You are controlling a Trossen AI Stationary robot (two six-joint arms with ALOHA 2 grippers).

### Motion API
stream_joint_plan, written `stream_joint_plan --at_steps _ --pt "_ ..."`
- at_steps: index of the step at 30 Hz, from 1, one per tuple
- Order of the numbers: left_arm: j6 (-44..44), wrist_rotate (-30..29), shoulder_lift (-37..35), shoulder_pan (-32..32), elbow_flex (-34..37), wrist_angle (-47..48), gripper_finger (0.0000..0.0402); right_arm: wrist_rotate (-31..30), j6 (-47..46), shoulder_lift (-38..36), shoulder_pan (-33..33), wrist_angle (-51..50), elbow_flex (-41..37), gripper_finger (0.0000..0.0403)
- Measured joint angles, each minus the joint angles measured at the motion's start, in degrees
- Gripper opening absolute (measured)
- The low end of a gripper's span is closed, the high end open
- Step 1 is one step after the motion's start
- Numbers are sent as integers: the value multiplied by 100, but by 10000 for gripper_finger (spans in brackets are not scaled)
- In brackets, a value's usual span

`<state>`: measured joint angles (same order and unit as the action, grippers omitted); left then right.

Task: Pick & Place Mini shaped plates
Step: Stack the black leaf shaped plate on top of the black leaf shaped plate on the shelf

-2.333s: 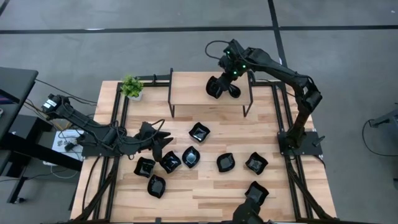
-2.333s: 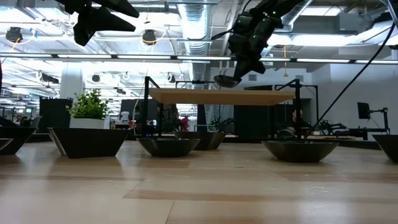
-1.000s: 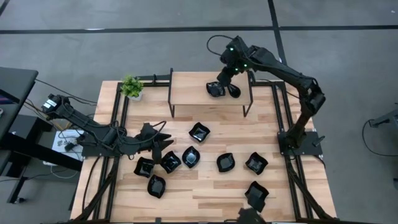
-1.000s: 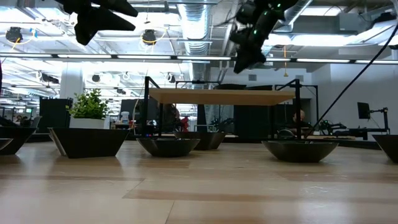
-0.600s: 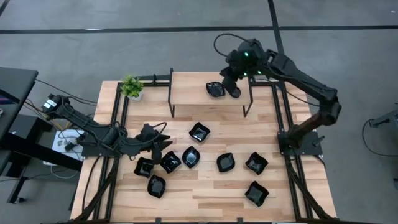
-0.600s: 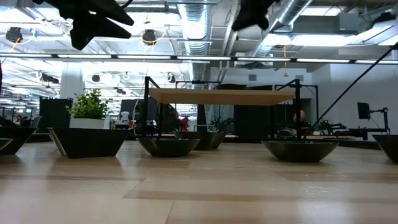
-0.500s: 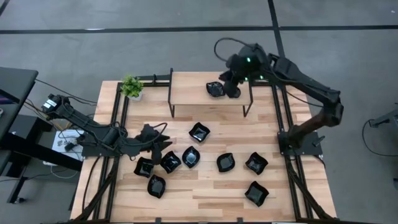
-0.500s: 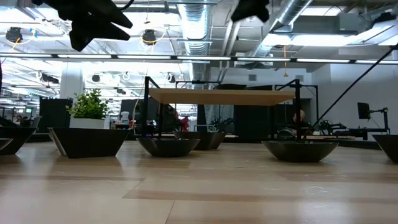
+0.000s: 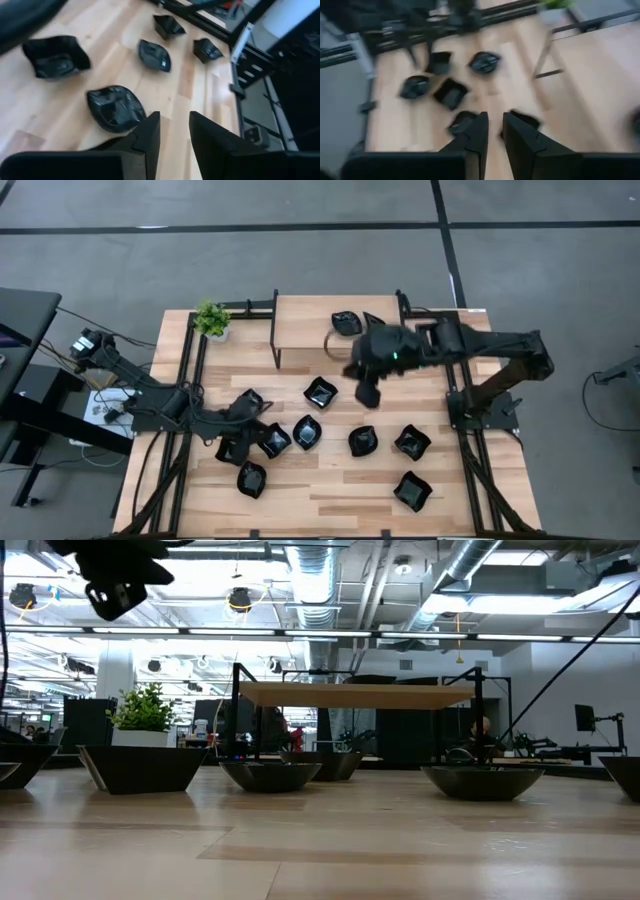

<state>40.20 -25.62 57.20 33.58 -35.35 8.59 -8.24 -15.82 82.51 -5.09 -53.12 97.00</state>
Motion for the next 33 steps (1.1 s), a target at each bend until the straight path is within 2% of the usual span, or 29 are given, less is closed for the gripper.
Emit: stream_joint_plan --at_steps 5,10,15,19,23,26,33 --pt "256 18 493 216 -2 -184 104 -507 -777 -11 -968 -19 -179 54" --pt "366 -9 1336 228 -4 -1115 104 -1458 -2072 -364 -2033 -41 -852 54" --pt "365 146 1888 228 -4 -1886 104 -2307 -4292 -616 -3088 -25 -1911 54" --pt "364 314 2029 290 -4 -2110 104 -2474 -6308 -542 -3786 3 -2597 54" --pt "355 315 2014 363 -4 -2110 104 -2603 -7689 -210 -4172 -10 -2853 54" --pt "328 306 2003 379 -4 -2186 104 -2838 -7866 83 -4149 208 -2853 54" --pt "-23 489 2005 138 -4 -2160 108 -2868 -6451 488 -3546 1144 -2853 54"
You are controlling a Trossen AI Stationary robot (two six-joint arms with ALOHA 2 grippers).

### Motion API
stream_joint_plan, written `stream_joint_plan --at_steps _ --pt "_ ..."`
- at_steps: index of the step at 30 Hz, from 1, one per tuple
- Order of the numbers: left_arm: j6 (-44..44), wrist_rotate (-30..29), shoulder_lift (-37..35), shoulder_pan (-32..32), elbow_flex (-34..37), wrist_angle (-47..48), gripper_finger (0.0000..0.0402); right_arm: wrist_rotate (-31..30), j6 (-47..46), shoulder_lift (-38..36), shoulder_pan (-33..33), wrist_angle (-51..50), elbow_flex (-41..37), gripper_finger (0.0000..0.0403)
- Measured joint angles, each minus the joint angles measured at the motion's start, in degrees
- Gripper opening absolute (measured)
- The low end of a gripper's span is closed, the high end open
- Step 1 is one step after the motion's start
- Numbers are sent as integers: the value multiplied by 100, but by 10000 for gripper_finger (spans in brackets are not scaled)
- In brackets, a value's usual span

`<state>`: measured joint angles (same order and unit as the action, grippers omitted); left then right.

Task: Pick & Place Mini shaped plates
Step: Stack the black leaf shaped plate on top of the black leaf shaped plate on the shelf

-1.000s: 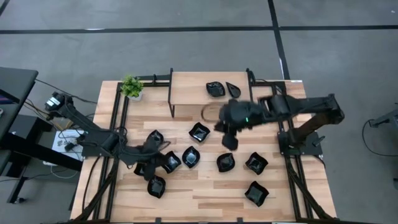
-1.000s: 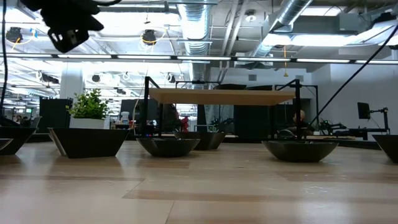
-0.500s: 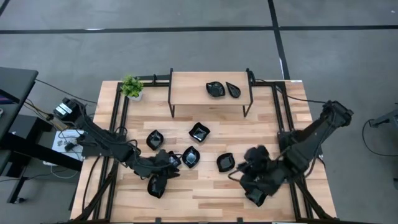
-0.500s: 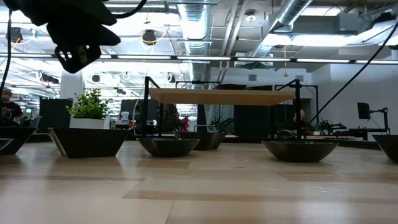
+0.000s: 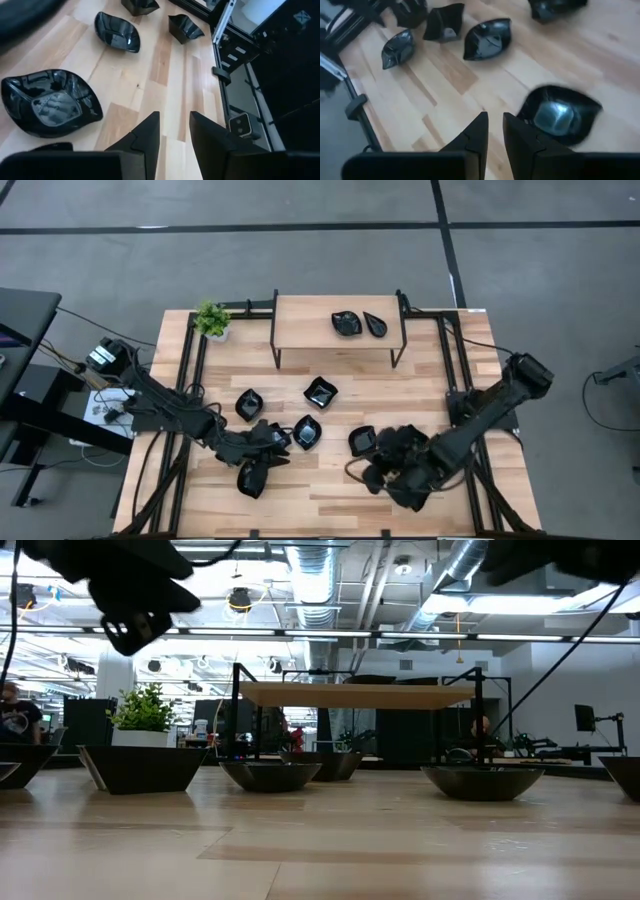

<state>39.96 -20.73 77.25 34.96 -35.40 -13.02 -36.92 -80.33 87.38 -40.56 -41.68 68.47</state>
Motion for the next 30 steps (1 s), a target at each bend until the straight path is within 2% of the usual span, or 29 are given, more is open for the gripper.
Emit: stream_joint_plan --at_steps 3,8,13,20,23,30 --pt "74 92 0 -179 0 7 118 431 710 1 347 218 0 54" --pt "41 150 0 -326 0 7 134 1266 1200 -34 956 -36 2 54" --pt "-238 158 0 -351 0 9 148 2073 2232 -40 1670 -450 2 54" --pt "-244 152 0 -528 0 9 159 3245 3914 1 2766 -442 -31 58" --pt "-242 151 0 -553 0 11 159 3423 4043 56 2997 -625 -35 75" --pt "-227 153 -5 -550 2 105 159 3435 3977 110 2922 -1166 -81 144"
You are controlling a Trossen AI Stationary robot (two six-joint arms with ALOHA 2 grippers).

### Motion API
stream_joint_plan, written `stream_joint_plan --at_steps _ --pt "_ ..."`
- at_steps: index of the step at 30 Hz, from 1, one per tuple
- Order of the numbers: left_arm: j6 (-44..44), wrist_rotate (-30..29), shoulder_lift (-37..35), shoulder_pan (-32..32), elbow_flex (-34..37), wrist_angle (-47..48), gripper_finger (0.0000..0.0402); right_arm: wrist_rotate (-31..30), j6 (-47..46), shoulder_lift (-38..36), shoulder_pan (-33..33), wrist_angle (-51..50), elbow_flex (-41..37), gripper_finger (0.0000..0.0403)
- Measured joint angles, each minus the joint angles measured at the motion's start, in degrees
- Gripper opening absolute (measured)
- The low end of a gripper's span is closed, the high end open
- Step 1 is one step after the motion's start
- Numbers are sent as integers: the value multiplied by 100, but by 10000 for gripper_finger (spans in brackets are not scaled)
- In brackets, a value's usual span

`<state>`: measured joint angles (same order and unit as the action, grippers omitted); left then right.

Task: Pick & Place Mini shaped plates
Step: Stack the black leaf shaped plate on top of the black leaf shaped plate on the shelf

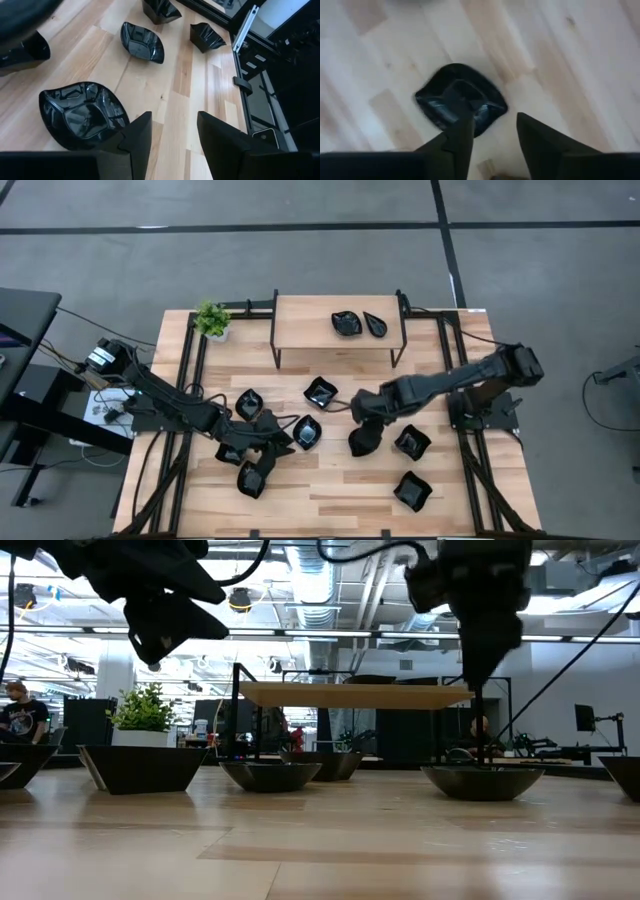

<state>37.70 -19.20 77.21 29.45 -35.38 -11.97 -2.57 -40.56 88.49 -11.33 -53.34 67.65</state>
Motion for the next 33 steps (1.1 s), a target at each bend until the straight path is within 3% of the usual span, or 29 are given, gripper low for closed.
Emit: stream_joint_plan --at_steps 6,14,22,33 --pt "38 15 -98 -44 0 115 159 2 -467 -227 -207 459 -709 181" --pt "70 -4 -168 -66 2 213 159 -27 -1516 -519 -290 1884 -1718 180" --pt "73 -4 -168 -68 2 254 159 -40 -2493 -518 -242 1973 -1913 171" --pt "74 39 -168 -68 2 254 159 89 -2552 -184 -250 2332 -1997 171"
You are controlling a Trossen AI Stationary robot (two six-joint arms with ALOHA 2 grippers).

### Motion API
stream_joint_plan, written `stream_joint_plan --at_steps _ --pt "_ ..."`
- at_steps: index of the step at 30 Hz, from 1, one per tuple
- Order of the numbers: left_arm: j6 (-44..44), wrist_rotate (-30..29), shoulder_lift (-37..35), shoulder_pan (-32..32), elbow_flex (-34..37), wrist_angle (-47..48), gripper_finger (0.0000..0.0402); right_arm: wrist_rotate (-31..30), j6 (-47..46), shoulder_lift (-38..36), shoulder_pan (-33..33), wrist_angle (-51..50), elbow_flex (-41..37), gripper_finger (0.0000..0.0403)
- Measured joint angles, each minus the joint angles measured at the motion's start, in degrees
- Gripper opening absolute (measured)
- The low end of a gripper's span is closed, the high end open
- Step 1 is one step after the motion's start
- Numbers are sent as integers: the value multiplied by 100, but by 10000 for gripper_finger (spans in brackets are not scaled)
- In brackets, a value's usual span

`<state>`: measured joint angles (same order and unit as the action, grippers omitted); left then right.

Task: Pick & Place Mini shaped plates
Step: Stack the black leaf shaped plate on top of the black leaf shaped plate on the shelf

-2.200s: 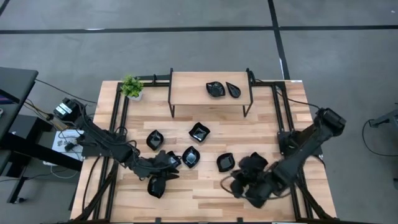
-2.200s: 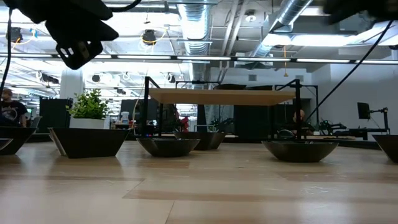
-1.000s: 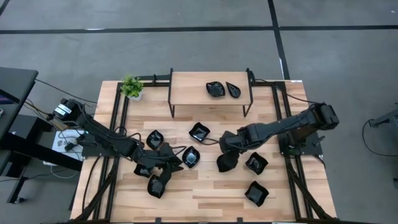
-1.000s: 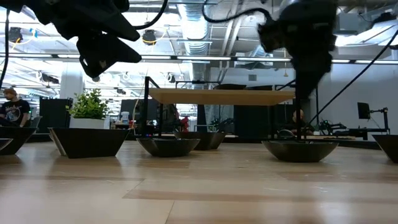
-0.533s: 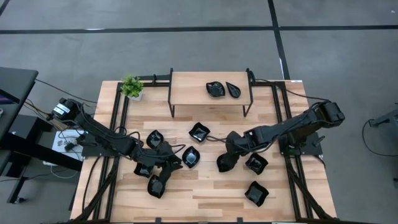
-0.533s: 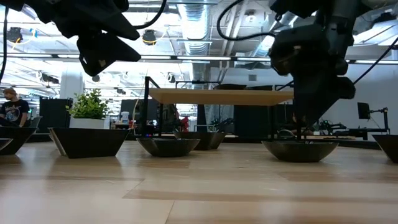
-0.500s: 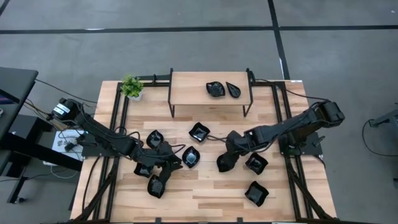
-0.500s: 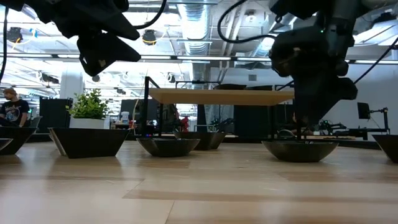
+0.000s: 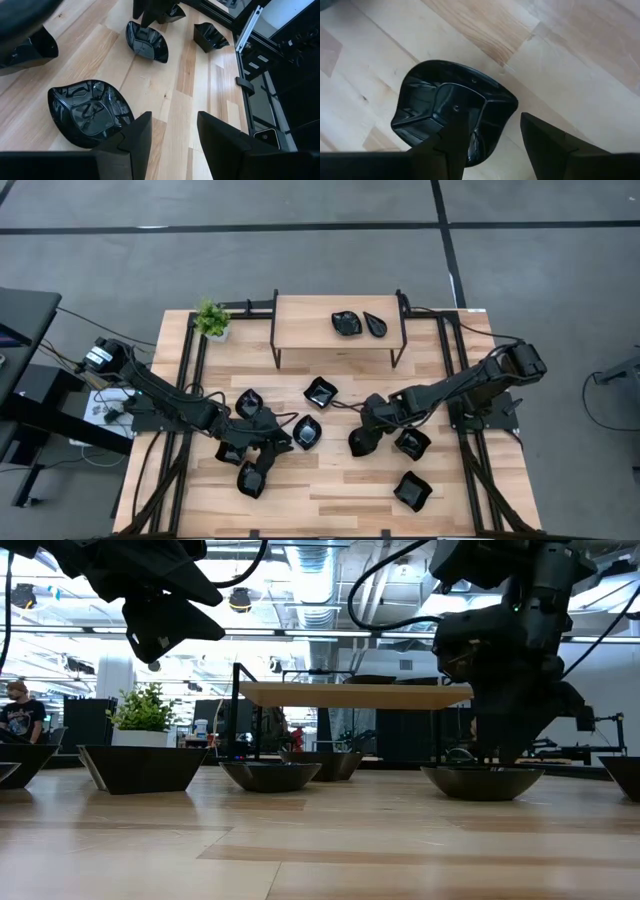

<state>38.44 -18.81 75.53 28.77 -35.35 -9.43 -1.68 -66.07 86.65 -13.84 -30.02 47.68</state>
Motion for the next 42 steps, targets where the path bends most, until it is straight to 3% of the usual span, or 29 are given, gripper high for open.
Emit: stream_joint_plan --at_steps 13,25,42 --pt "0 0 0 2 0 0 159 169 5 -2 -50 -205 -2 173" --pt "85 0 -13 2 0 -2 159 206 12 -2 -82 337 -291 176" --pt "85 0 -15 2 0 -2 159 199 -1 0 -82 501 -291 153"
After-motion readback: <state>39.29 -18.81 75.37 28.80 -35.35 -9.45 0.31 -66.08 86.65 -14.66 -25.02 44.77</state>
